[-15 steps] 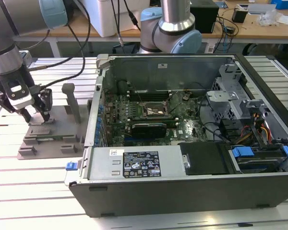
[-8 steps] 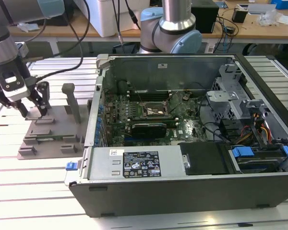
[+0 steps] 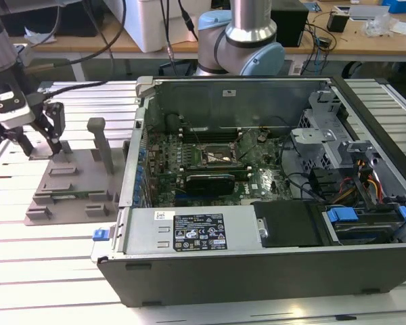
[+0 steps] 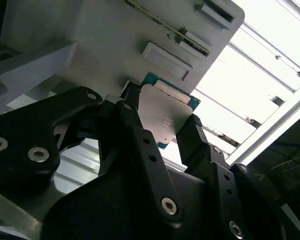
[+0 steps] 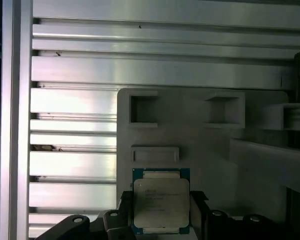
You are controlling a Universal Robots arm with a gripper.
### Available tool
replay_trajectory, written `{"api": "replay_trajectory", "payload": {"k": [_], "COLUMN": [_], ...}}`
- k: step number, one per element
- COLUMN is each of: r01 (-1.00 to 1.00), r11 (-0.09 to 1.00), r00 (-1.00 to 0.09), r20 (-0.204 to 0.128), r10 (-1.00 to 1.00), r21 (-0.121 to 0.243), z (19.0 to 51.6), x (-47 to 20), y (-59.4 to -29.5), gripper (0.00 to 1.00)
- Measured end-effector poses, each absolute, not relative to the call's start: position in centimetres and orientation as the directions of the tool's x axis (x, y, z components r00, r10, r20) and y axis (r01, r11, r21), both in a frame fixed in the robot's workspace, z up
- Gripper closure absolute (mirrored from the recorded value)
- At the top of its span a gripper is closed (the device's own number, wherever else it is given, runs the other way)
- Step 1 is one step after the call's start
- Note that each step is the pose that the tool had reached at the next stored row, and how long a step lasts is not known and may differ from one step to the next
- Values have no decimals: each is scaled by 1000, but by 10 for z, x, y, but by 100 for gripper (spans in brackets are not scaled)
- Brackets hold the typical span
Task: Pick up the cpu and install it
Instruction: 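Pick up the cpu and move it towards the insertion slot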
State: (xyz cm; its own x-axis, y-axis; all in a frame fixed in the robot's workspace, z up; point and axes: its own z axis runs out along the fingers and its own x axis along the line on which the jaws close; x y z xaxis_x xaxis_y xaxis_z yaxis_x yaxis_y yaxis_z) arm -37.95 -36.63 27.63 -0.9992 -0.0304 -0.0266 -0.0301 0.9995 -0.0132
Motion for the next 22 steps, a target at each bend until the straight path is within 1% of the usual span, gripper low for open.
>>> {"api": "replay_trajectory", "payload": {"k": [7, 13, 22], "r01": [-30, -30, -30], "r11": [999, 999, 999], "r00": [-999, -999, -999], "r20": [-27, -27, -27], "r10": [-30, -30, -30], "r21": [-13, -13, -13], "z": [299, 334, 364], "x": [-379, -379, -379], "y": [-366, -366, -366], "gripper": [46, 46, 46]}}
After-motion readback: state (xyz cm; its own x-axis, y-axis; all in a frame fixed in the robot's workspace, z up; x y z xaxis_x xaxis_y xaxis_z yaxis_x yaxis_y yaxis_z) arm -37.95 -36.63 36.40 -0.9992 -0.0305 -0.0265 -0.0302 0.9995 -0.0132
